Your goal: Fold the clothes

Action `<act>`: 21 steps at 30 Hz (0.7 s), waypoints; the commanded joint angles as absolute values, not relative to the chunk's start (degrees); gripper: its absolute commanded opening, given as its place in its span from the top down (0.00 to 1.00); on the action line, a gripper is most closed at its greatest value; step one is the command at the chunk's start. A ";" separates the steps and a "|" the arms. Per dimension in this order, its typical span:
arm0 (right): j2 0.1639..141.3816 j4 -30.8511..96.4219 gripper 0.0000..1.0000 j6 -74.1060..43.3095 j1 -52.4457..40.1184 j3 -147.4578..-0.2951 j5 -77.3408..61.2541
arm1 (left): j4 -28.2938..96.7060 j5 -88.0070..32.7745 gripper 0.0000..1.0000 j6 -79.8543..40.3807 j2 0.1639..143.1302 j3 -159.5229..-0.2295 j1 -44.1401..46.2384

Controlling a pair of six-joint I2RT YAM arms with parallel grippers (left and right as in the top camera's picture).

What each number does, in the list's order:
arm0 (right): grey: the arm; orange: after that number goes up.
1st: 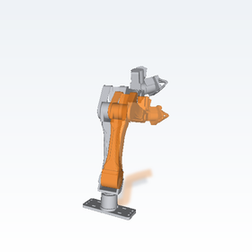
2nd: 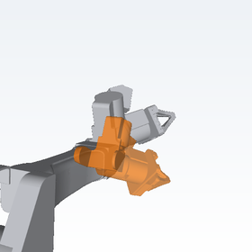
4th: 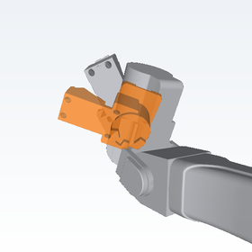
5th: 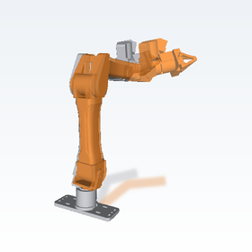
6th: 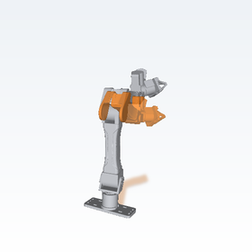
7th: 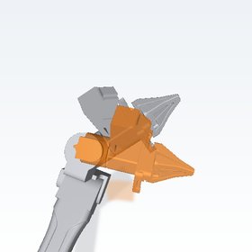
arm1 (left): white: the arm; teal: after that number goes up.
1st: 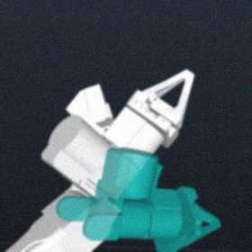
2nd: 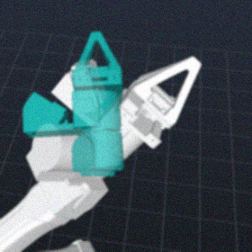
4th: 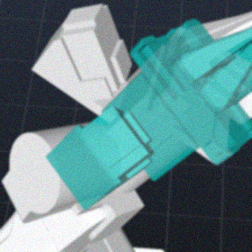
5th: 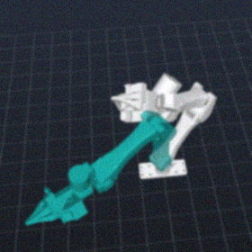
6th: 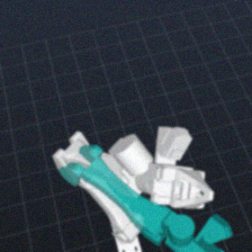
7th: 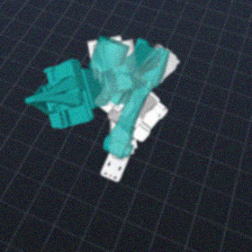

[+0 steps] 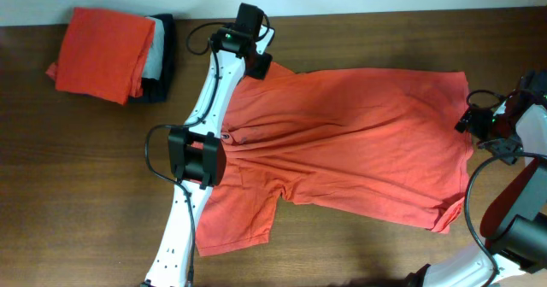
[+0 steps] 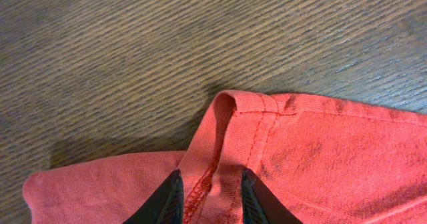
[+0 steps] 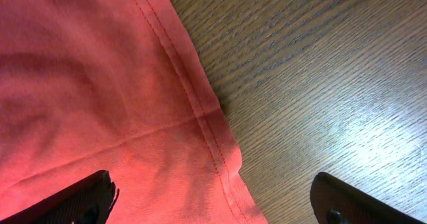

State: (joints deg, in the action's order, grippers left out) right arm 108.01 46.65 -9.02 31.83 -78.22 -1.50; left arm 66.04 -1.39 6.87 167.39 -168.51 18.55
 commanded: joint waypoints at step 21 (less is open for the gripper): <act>108.12 46.65 0.01 -9.26 31.88 -79.20 -0.99 | 68.97 -1.28 0.99 7.40 167.30 -179.87 20.01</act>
State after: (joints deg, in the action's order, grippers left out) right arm 108.01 46.65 -9.02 31.83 -78.22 -1.50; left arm 69.04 -1.23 7.07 167.48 -177.29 19.20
